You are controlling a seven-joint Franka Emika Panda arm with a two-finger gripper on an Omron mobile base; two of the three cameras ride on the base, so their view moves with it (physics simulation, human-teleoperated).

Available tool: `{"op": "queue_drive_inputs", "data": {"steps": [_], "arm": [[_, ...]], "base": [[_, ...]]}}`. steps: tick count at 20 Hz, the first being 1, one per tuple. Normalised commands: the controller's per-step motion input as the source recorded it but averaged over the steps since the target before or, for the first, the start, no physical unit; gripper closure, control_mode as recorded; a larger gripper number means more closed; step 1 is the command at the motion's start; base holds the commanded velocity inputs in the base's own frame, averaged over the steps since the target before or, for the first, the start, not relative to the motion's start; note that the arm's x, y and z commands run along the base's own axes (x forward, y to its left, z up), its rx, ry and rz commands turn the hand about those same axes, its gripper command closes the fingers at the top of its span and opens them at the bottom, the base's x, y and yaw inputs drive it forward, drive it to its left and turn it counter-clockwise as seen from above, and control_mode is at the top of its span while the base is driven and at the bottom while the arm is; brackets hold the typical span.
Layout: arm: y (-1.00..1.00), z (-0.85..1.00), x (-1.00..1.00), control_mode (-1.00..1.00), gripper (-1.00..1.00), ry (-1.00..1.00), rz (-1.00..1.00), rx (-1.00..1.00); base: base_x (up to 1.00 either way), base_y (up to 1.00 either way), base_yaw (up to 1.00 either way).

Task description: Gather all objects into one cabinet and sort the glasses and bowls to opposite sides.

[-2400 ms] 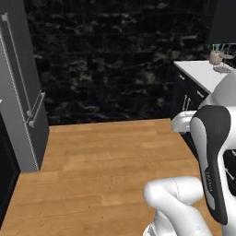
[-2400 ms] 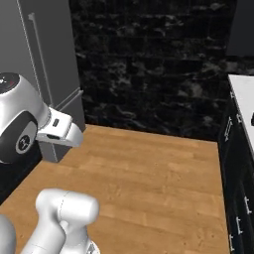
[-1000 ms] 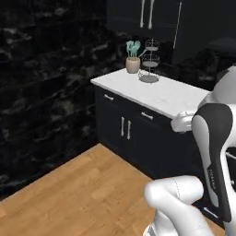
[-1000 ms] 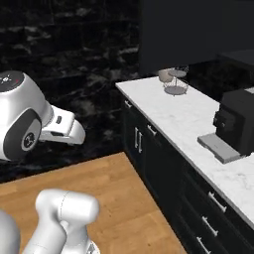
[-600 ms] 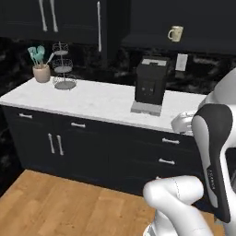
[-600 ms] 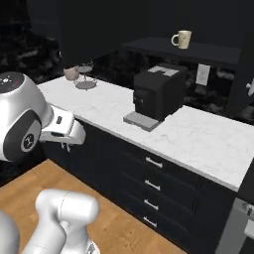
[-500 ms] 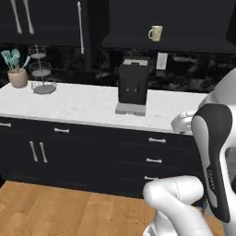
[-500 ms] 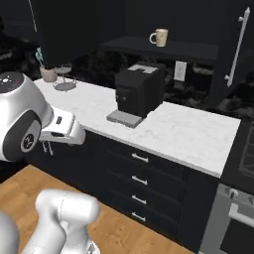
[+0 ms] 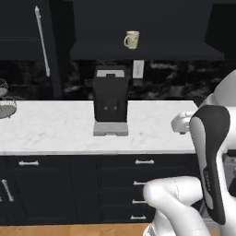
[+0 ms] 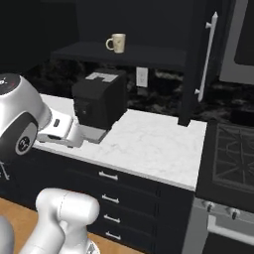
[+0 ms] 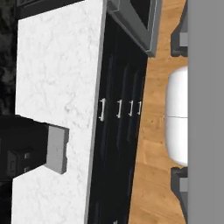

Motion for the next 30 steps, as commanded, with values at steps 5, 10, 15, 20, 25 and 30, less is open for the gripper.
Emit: {"op": "queue_drive_inputs", "data": {"steps": [5, 10, 15, 20, 25, 30], "arm": [[0.00, 0.00, 0.00, 1.00, -1.00, 0.00, 0.00, 0.00], [0.00, 0.00, 0.00, 1.00, -1.00, 0.00, 0.00, 0.00], [0.00, 0.00, 0.00, 1.00, -1.00, 0.00, 0.00, 0.00], [0.00, 0.00, 0.00, 1.00, -1.00, 0.00, 0.00, 0.00], [0.00, 0.00, 0.00, 1.00, -1.00, 0.00, 0.00, 0.00], [0.00, 0.00, 0.00, 1.00, -1.00, 0.00, 0.00, 0.00]], "base": [[0.94, 0.51, -0.14], [0.50, 0.81, -0.31], [0.11, 0.54, -0.36], [0.13, -0.03, -0.18], [0.29, -0.47, -0.12], [0.39, -0.65, 0.00]]}}
